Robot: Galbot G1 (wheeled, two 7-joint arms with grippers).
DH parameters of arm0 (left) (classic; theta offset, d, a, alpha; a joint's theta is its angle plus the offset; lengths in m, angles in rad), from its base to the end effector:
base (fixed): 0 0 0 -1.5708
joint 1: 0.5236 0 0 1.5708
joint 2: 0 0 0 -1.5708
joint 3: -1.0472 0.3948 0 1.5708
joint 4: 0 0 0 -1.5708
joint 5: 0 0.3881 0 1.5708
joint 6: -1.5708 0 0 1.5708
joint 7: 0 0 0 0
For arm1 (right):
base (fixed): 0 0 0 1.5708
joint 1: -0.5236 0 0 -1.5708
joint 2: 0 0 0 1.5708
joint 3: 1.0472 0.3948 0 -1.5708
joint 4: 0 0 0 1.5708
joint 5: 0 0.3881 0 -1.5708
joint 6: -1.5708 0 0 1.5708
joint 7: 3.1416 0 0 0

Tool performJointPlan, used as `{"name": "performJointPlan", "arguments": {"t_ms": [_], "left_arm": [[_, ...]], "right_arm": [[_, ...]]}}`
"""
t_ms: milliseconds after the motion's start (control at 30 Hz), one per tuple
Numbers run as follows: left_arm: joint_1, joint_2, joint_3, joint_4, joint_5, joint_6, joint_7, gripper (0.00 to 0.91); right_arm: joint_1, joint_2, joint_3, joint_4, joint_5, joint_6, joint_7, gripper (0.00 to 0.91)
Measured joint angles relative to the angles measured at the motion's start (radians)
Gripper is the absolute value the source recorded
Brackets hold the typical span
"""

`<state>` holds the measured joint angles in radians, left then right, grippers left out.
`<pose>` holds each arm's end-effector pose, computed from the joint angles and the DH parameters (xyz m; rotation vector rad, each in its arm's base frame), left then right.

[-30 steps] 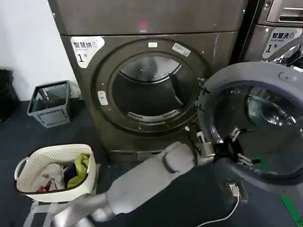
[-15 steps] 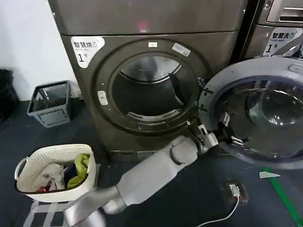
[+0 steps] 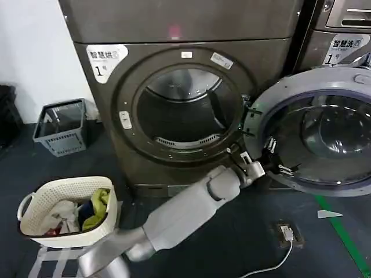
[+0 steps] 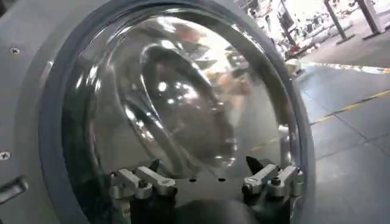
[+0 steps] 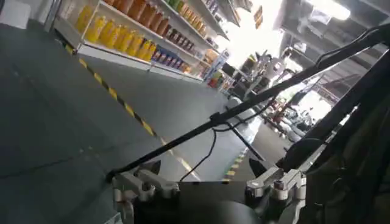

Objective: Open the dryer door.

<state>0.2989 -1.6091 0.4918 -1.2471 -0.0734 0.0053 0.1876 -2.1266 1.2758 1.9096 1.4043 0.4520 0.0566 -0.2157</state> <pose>0.4864 -0.3323 -0.2387 1.4650 2.3382 0.6276 -0.2577 -0.4934 -0.2177 -1.3546 -2.1983 0.5755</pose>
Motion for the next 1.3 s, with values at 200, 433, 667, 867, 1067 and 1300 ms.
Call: {"name": "performJointPlan", "arguments": {"t_ms": [200,433,667,867,1067,1300], "left_arm": [[0.016,0.0,0.016,-0.047,-0.023,0.027,0.005,0.907],[0.047,0.0,0.053,-0.186,-0.086,0.085,0.007,0.907],[0.083,0.202,0.061,-0.397,-0.155,0.132,0.006,0.907],[0.137,0.404,0.033,-0.549,-0.173,0.128,0.02,0.907],[0.225,0.603,-0.035,-0.674,-0.199,0.118,0.039,0.907],[0.442,0.841,-0.265,-0.774,-0.29,0.141,0.052,0.907]], "right_arm": [[0.001,-0.004,-0.003,0.0,0.0,0.0,-0.001,0.907],[0.004,-0.008,-0.011,-0.004,-0.001,0.0,-0.005,0.907],[0.006,-0.006,-0.014,0.014,0.003,-0.033,0.001,0.907],[0.006,-0.007,-0.014,0.023,0.015,-0.036,-0.001,0.907],[0.005,-0.003,-0.013,0.029,0.021,-0.045,0.0,0.907],[0.004,-0.002,-0.004,0.024,0.02,-0.049,0.0,0.907]]}}
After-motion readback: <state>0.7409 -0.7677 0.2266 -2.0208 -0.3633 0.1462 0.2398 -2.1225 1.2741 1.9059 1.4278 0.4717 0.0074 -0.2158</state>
